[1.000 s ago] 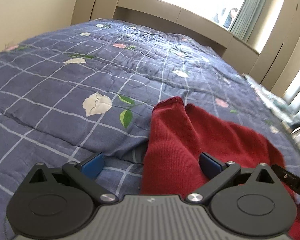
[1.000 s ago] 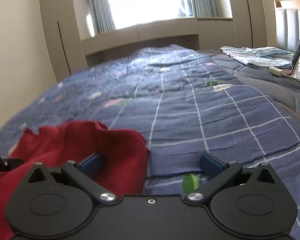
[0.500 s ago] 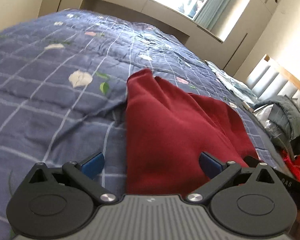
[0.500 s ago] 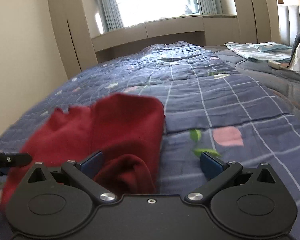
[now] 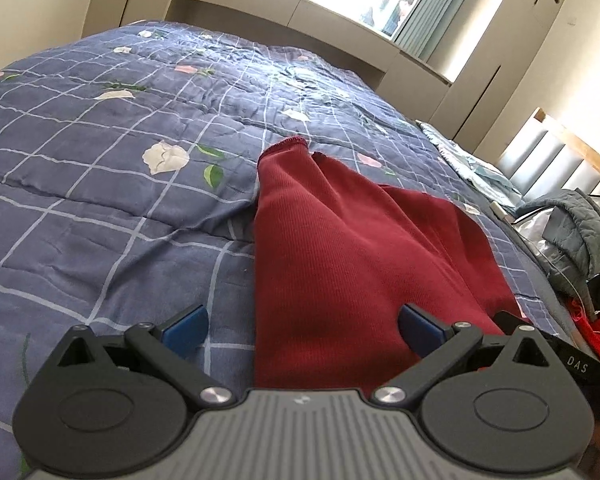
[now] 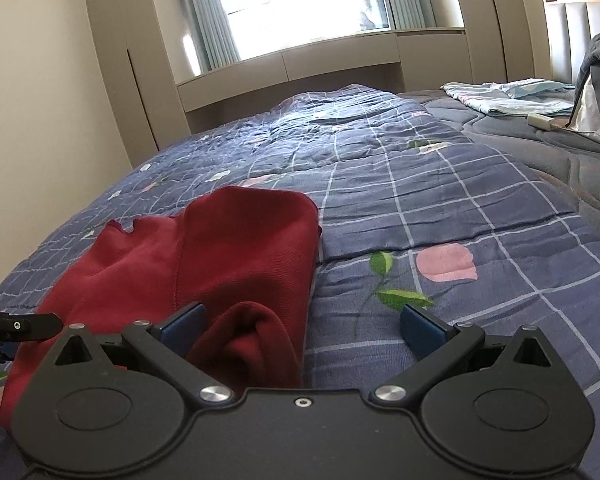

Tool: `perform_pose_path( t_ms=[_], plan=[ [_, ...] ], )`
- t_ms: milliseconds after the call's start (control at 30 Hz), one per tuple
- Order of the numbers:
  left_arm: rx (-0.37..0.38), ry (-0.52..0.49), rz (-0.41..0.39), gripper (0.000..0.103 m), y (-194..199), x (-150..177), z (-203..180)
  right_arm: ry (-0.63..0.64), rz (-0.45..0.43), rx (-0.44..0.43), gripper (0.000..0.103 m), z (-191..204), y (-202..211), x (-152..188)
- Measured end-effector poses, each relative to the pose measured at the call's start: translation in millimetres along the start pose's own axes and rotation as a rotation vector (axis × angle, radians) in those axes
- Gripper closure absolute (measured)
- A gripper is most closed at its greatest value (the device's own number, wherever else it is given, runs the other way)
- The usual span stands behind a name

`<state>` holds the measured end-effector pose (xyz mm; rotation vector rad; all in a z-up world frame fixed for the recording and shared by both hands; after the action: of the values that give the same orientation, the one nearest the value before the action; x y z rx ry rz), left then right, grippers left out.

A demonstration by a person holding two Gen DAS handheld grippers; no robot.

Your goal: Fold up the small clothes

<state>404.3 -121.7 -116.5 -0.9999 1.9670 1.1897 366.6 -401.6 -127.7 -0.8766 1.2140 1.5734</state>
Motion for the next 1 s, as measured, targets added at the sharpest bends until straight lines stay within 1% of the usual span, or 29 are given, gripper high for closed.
perform_pose_path(
  t_ms=[133,233,567,667,833,867,900,1000],
  plan=[
    [-0.001,0.004,0.026,0.001,-0.3,-3.2,-1.2,-0.022,-0.009,-0.011,0.0,-2.1,1.8,-0.5],
    [0.002,-0.014,0.037,0.001,0.3,-5.5,-2.8,-0.041,-0.016,-0.018,0.0,-3.8,3.1,-1.1],
    [0.011,-0.056,0.051,0.0,0.8,-8.9,-7.5,-0.054,-0.018,-0.024,0.0,-4.5,4.2,-1.5],
    [0.019,-0.053,0.056,0.0,-0.1,-9.1,-7.0,-0.056,-0.017,-0.024,0.0,-4.9,3.8,-1.4],
    [0.038,-0.02,0.082,0.0,-3.2,-9.3,-2.7,-0.064,-0.018,-0.03,0.0,-5.7,3.9,-1.9],
    [0.044,-0.014,0.088,0.0,-3.7,-9.1,-1.8,-0.098,-0.014,-0.061,0.0,-7.7,2.9,-3.7],
    [0.051,-0.007,0.095,0.0,-4.5,-9.2,-0.7,-0.098,-0.014,-0.061,0.0,-7.7,2.9,-3.7],
    [0.068,0.026,0.12,0.0,-8.3,-10.4,4.2,-0.19,-0.002,-0.125,0.0,-13.7,-2.3,-9.6]
  ],
)
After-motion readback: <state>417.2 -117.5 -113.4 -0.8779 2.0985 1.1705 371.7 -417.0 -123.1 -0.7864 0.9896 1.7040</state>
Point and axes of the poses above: each gripper's, at about its wrist camera, not at the fingertips, and y roughly against the way its jaws point, z to its left, x to its underside, the point moved 7 cm from there along -y, roughly the way its jaws point, and after that the axes turned 15 degrees about -z, right-handed, at the moved point
